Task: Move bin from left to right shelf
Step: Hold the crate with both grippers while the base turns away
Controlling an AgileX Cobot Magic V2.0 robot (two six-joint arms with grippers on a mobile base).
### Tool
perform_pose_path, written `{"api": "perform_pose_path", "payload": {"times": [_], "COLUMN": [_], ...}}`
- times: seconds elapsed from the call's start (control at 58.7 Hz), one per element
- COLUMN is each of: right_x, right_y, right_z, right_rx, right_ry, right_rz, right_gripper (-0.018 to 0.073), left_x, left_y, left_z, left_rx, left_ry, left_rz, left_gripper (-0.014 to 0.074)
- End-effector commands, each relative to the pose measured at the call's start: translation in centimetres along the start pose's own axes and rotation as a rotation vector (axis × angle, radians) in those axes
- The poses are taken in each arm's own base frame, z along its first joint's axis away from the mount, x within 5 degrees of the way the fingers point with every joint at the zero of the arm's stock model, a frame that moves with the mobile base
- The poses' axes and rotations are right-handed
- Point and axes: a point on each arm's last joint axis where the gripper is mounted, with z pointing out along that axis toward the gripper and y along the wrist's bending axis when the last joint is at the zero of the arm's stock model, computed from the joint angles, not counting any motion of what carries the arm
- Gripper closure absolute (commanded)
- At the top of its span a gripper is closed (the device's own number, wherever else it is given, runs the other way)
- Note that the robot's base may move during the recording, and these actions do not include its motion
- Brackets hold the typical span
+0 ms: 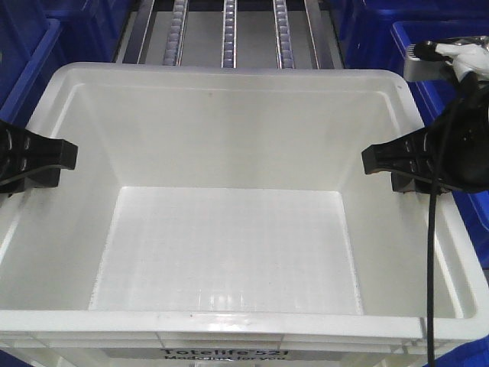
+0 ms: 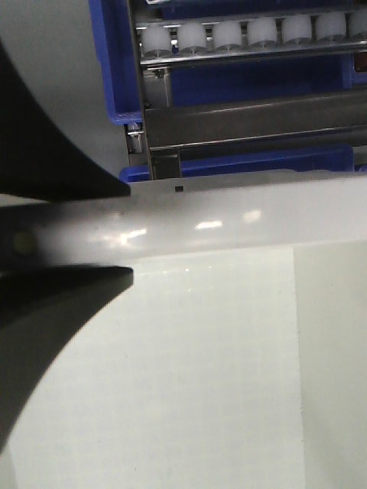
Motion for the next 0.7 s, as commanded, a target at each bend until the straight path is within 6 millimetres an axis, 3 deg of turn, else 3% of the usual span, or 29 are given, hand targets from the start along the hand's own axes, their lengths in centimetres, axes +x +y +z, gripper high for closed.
{"api": "perform_pose_path", "payload": {"times": [0.0,0.681], "right_x": [-0.89,-0.89], "right_y": [-0.13,-0.13], "right_z": [-2.19,-2.19], "right_rx": [-0.018,-0.018], "right_ry": [-0.141,-0.141], "right_rz": [-0.027,-0.027], "right_gripper": [0.0547,0.0547], "left_x": [-1.09,-1.08], "left_y": [-0.37,-0.37], "left_z": [-2.10,-2.10], "left_rx": [0.046,0.046], "left_ry": [-0.166,-0.165], "left_rz": [0.028,0.028], "left_gripper": [0.0603,0.0603]}}
